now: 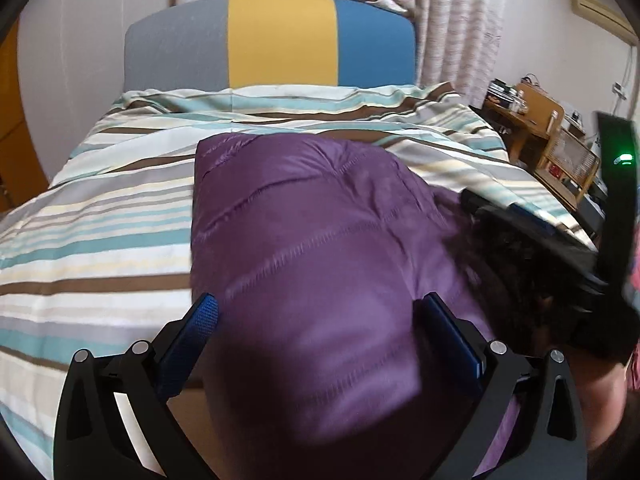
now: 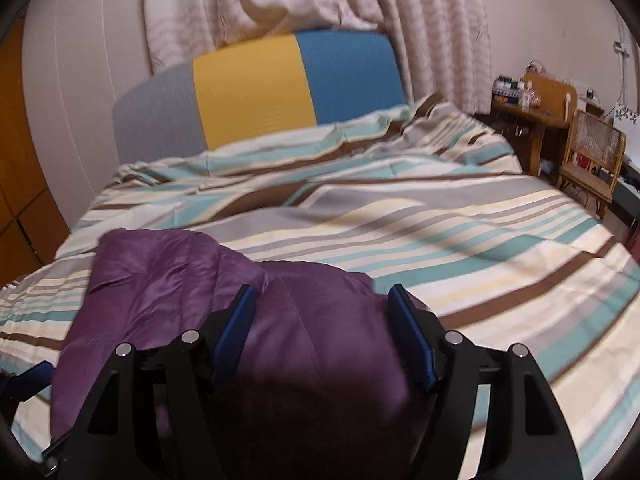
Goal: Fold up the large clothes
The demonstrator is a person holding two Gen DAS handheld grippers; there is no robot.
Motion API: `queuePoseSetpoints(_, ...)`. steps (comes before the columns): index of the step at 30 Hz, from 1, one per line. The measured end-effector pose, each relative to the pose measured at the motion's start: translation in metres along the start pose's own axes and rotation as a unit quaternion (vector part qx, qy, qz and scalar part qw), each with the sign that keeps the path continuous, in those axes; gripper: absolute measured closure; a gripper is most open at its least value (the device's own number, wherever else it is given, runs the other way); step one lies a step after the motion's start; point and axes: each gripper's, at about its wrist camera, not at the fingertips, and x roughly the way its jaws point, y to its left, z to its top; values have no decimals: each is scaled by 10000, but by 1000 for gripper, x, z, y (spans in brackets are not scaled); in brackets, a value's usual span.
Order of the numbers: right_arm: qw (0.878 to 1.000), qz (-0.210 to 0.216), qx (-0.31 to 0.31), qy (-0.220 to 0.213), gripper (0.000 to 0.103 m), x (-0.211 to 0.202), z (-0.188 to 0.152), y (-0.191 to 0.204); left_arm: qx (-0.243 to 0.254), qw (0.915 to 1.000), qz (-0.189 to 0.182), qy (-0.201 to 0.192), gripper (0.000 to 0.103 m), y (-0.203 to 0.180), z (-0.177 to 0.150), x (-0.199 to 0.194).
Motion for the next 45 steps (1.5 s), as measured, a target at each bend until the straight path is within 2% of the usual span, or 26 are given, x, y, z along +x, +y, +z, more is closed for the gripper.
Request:
queuePoseSetpoints(4,9999,-115,66,24,28,-25,-17,-12,45,9999,45,-135,3,-3,-8,3)
queuePoseSetpoints(9,9986,-325,240,329,27,-14,-37,-25,717,9967,369,-90,3,-23,-12,23)
queuePoseSetpoints(12,9977,-464,67,497,27,-2,-37,-18,673,9972,332,7,3,-17,-12,30)
queuePoseSetpoints(18,9982,-306,233,455,22,-13,-38,-23,521,9983,218,-115,3,-11,-14,19)
queuePoseSetpoints(24,9896,507,1061,825,18,-41,-52,-47,-234,9994,-248,-68,3,8,-34,-10)
queuePoseSetpoints(29,9871,743,988,1013,15,-60,-61,-53,-843,9928,-831,170,3,27,-45,-19)
queuePoseSetpoints(38,9769,1069,1320,1297,12,-67,-67,-60,-1342,9783,-1489,532,3,41,-45,-25)
queuePoseSetpoints(42,9722,1165,1376,1494,12,-58,-66,-61,-1451,9743,-1590,666,3,45,-42,-17)
queuePoseSetpoints(45,9627,1340,1610,1715,11,-47,-71,-66,-1391,9745,-1606,714,3,42,-43,-11)
